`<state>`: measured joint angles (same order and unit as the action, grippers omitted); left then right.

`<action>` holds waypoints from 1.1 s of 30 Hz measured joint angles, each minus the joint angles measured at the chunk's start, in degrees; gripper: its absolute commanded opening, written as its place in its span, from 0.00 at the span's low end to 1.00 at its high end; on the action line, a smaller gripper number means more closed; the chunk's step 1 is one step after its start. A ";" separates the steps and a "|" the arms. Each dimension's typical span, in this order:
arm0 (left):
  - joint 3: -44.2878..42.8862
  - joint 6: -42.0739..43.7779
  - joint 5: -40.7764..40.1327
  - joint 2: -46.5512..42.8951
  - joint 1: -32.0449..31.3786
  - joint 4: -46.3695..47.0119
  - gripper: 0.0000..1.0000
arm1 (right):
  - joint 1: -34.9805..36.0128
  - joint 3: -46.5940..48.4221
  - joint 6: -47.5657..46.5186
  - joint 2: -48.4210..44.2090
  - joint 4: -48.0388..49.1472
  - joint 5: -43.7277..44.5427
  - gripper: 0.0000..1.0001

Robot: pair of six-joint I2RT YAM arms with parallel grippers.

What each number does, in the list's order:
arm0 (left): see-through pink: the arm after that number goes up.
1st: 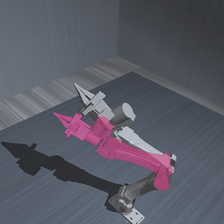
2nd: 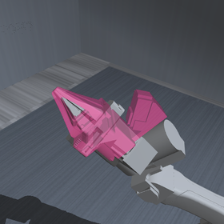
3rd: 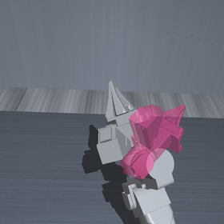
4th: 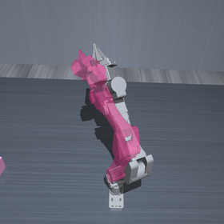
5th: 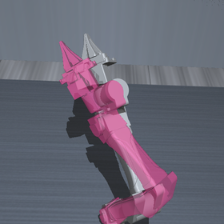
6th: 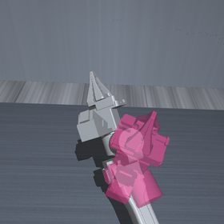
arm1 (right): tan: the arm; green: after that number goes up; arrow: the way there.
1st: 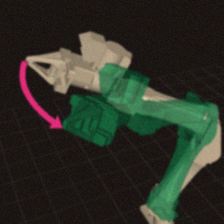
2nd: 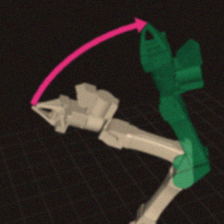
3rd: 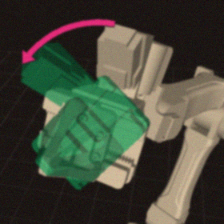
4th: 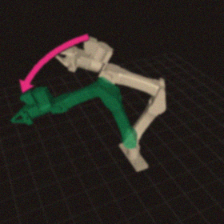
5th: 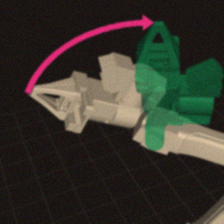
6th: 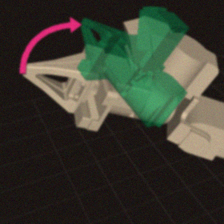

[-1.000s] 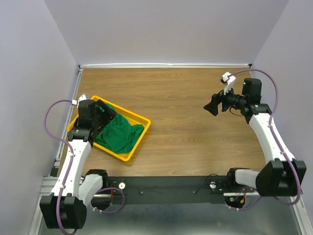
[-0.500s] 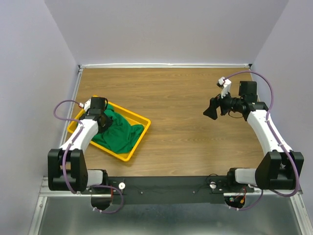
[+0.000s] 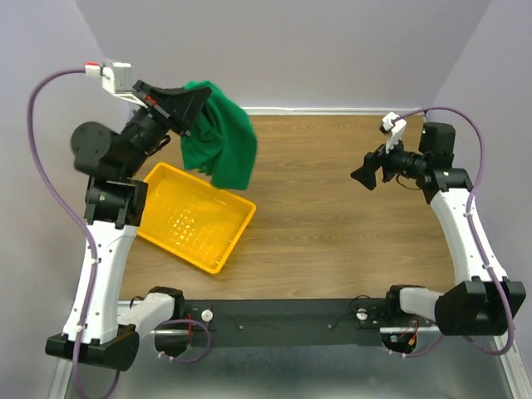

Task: Fold and stack the t-shirts
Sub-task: Move the tshirt to the center of the board

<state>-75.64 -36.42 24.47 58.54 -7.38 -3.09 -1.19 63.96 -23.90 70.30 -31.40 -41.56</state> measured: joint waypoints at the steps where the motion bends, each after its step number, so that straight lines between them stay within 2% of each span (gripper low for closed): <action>1: -4.04 -1.27 2.64 0.61 -1.18 4.46 0.00 | 0.02 1.68 0.04 -0.33 0.02 0.04 1.00; 3: -10.36 -3.58 6.80 2.62 -4.44 11.72 0.00 | 0.00 4.59 0.37 -0.87 0.07 0.66 1.00; 6: -17.75 -5.84 9.97 6.16 -9.11 17.62 0.00 | 0.00 8.07 1.38 -1.38 0.26 3.28 1.00; 9: -20.35 -6.71 10.82 9.40 -12.83 20.24 0.00 | 0.00 10.82 2.69 -1.42 0.48 8.17 1.00; 15: -16.61 -6.67 10.86 17.11 -21.42 21.40 0.00 | -0.83 12.87 4.81 -1.49 1.53 17.90 1.00; 20: -11.89 -5.03 10.93 24.57 -27.19 19.47 0.00 | -1.46 12.68 5.68 -1.95 1.86 20.79 1.00; 21: -11.06 -4.42 11.13 25.86 -28.55 19.06 0.06 | -1.55 12.39 5.86 -2.27 1.92 21.09 1.00; 22: -10.21 -3.67 11.39 26.88 -29.49 18.53 0.17 | -1.55 12.17 5.92 -2.43 2.01 21.22 1.00; 24: -9.16 -1.75 11.56 27.78 -30.73 17.07 0.59 | -1.55 11.43 6.01 -2.93 2.05 21.33 1.00; 27: -8.15 2.43 8.74 28.35 -32.02 12.74 0.74 | -1.64 10.21 6.01 -3.19 2.32 21.29 1.00; 29: -8.26 5.60 3.15 29.18 -32.48 7.48 0.76 | -1.68 8.87 5.77 -3.28 2.62 20.94 1.00; 31: -8.83 8.22 -5.20 30.05 -32.87 2.03 0.85 | -1.77 7.39 4.33 -3.21 1.51 17.70 1.00; 33: -8.96 10.62 -15.54 30.36 -33.00 -3.13 0.98 | -1.84 6.75 1.14 -2.84 -1.79 12.35 1.00</action>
<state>-84.60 -25.80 8.93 88.90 -40.38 -6.22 -3.03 70.72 -22.76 67.46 -33.19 -29.21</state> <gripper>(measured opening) 0.857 0.997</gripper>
